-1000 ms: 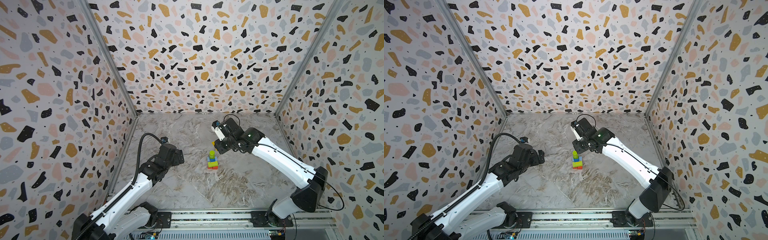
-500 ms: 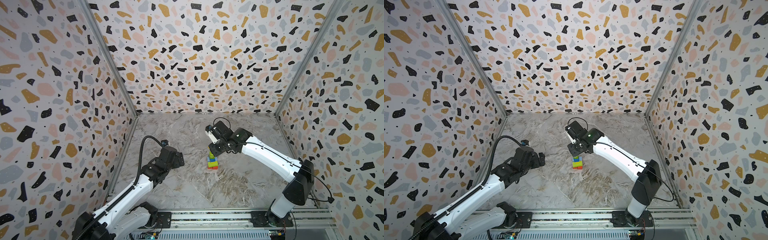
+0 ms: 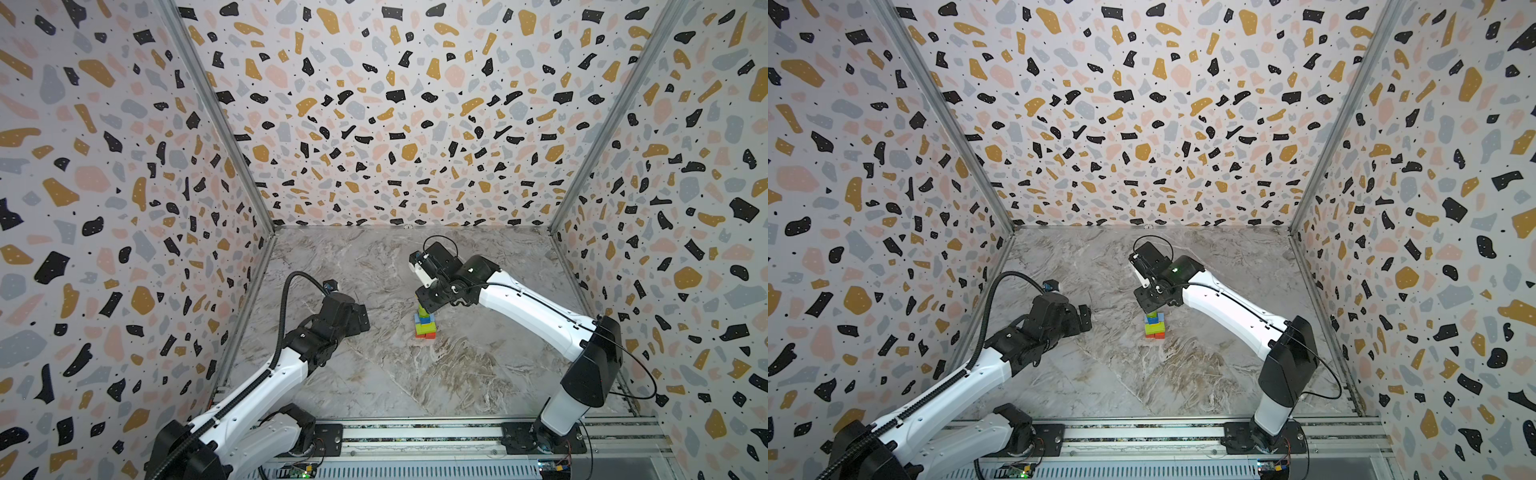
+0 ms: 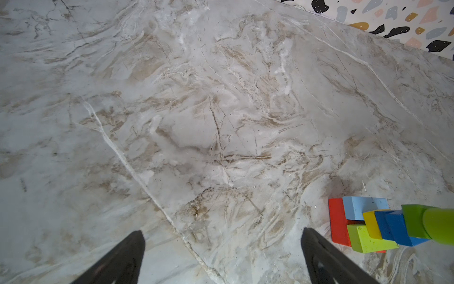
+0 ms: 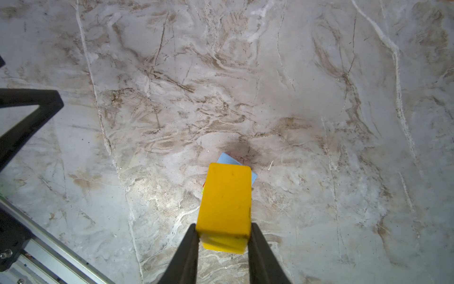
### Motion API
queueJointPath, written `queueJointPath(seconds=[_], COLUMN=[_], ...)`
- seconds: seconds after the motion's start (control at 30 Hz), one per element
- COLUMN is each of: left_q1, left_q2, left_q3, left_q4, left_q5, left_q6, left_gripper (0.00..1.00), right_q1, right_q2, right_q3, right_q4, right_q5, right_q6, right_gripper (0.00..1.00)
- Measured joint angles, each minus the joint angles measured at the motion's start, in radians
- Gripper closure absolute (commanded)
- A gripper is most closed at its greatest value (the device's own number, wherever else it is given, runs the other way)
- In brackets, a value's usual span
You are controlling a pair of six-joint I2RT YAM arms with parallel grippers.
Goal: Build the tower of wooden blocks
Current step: 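Lower the yellow block onto the lime-green cylinder with the right gripper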
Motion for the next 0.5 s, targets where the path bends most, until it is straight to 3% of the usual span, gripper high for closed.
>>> queueJointPath(seconds=[0.5], left_q1=[0.0], left_q2=[0.011], left_q3=[0.0], left_q4=[0.007], left_q5=[0.004], left_q6=[0.0], left_gripper=[0.0], right_q1=[0.0], right_q2=[0.012], right_q3=[0.0], right_q4=[0.001], right_q5=[-0.004], right_q6=[-0.002], right_gripper=[0.76])
